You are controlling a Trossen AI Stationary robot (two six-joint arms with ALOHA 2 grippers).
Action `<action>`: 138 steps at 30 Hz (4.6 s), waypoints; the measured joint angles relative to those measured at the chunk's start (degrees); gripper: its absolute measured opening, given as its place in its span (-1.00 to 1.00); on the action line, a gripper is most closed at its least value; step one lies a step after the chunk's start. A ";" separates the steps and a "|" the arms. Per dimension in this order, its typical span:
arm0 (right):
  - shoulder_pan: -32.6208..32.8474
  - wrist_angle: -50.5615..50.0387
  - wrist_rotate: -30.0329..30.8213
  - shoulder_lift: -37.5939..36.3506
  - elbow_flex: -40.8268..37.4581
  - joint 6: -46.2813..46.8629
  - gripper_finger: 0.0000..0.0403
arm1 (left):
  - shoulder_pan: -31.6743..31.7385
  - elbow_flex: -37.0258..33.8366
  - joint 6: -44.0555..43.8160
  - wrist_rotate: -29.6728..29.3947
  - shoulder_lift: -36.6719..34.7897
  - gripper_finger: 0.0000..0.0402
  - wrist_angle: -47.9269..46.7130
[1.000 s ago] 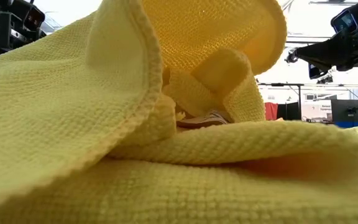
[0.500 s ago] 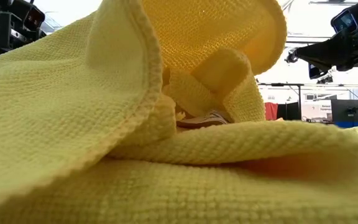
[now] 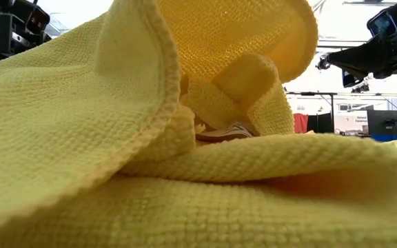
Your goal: Sort microfiber towel by color & place in baskets
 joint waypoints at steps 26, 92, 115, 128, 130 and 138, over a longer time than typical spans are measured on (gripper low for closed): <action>0.00 0.02 0.42 0.01 0.02 0.00 -1.00 | 0.00 0.00 -13.89 -2.79 1.75 -0.53 0.41; 0.00 0.02 0.39 0.02 0.01 0.00 -1.00 | -2.74 89.78 -11.39 -2.80 120.43 -0.87 -46.98; 0.01 0.02 0.22 0.50 0.02 0.00 -1.00 | -7.92 95.10 -12.37 -18.47 93.42 -1.00 -54.22; 0.01 0.00 0.17 0.50 0.02 0.00 -1.00 | -13.58 95.14 -19.02 -26.47 73.32 -1.00 -63.68; 0.02 0.00 0.17 0.50 0.02 0.00 -1.00 | -14.96 95.14 -22.03 -27.08 70.59 -1.00 -66.73; 0.02 0.00 0.25 0.50 0.02 0.00 -1.00 | -21.04 95.14 -33.33 -27.80 62.37 -1.00 -77.18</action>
